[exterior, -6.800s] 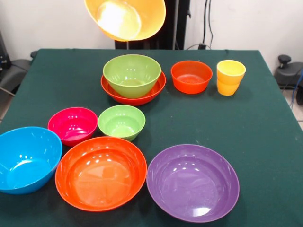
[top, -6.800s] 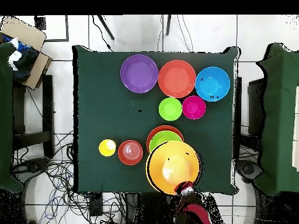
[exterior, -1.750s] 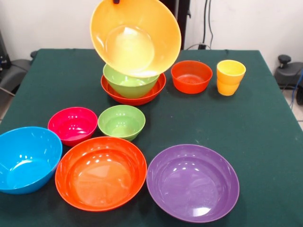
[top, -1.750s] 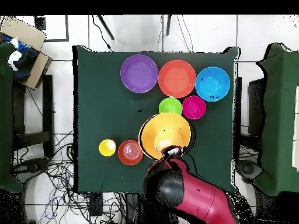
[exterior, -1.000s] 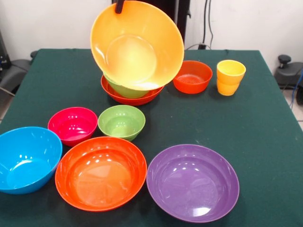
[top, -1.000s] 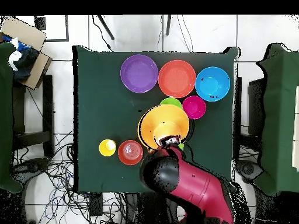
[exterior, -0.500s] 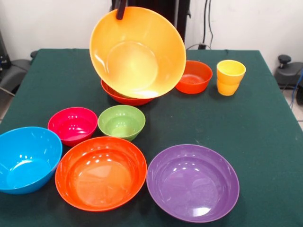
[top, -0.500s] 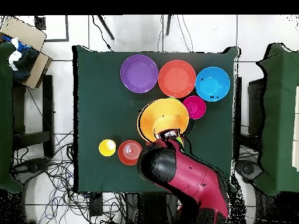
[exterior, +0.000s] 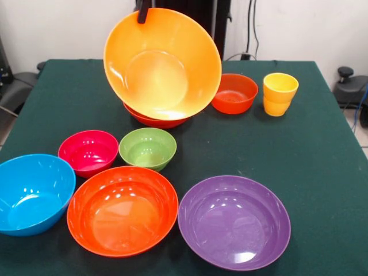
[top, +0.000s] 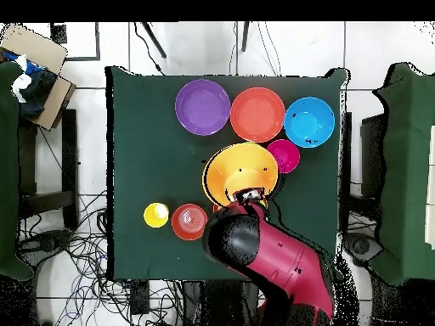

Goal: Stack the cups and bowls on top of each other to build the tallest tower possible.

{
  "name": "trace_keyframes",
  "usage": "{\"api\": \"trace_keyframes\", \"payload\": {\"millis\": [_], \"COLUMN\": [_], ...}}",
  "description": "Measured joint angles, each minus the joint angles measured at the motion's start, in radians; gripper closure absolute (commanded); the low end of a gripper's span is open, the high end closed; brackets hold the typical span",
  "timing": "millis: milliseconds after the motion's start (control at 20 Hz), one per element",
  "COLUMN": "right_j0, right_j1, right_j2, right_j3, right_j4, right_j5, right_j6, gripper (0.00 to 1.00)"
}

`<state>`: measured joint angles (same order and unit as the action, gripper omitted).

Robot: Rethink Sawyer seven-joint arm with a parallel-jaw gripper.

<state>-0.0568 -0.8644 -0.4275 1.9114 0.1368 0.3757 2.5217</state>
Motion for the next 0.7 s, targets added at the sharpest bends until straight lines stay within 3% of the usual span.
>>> {"api": "trace_keyframes", "payload": {"millis": [700], "right_j0": [-0.016], "right_j1": [-0.065], "right_j2": [0.0], "right_j3": [0.01], "right_j4": [0.004], "right_j5": [0.0], "right_j6": [0.0], "gripper": [1.0]}}
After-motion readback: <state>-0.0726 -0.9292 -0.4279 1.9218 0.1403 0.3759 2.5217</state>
